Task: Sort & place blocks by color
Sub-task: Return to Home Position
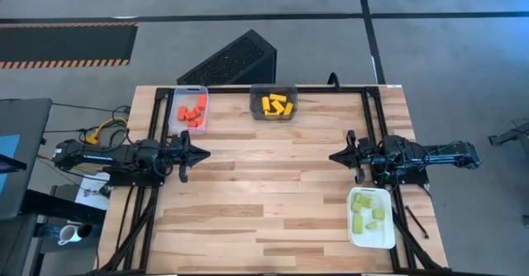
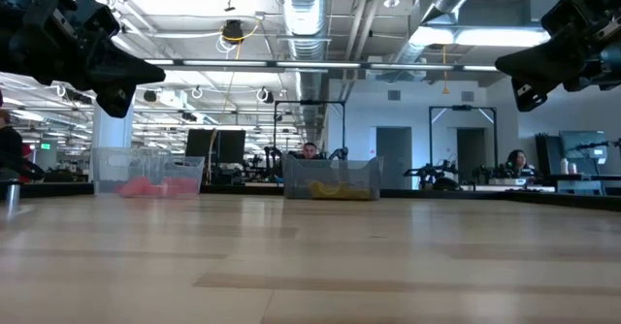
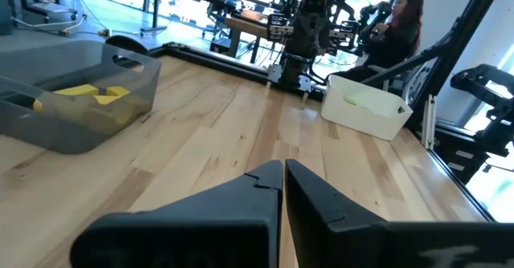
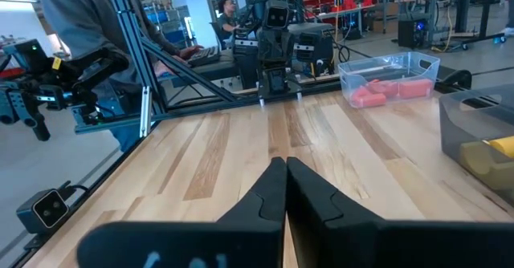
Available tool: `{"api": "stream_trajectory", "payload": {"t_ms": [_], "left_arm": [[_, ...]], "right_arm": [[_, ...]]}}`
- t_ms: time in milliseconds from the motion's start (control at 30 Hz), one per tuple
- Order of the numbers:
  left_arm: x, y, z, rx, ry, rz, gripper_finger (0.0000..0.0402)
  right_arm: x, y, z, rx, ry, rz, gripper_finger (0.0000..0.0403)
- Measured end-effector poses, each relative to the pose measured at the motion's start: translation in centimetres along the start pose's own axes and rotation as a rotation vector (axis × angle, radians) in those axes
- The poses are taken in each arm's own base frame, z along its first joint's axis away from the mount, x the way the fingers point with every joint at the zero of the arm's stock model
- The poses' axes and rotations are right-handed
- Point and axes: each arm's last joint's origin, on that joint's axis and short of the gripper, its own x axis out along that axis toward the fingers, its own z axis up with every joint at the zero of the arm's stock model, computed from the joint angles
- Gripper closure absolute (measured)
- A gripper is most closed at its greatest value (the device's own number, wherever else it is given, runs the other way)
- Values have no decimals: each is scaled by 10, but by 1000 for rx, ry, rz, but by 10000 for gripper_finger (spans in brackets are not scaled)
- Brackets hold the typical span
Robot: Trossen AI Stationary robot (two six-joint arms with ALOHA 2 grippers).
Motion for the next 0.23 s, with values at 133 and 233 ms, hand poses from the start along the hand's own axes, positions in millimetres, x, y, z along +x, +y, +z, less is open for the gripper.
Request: {"api": "stream_trajectory", "payload": {"t_ms": [133,233], "left_arm": [[0,0,0,0,0,0,401],[0,0,0,0,0,0,401]], "right_arm": [[0,0,0,0,0,0,375],[0,0,0,0,0,0,376]]}}
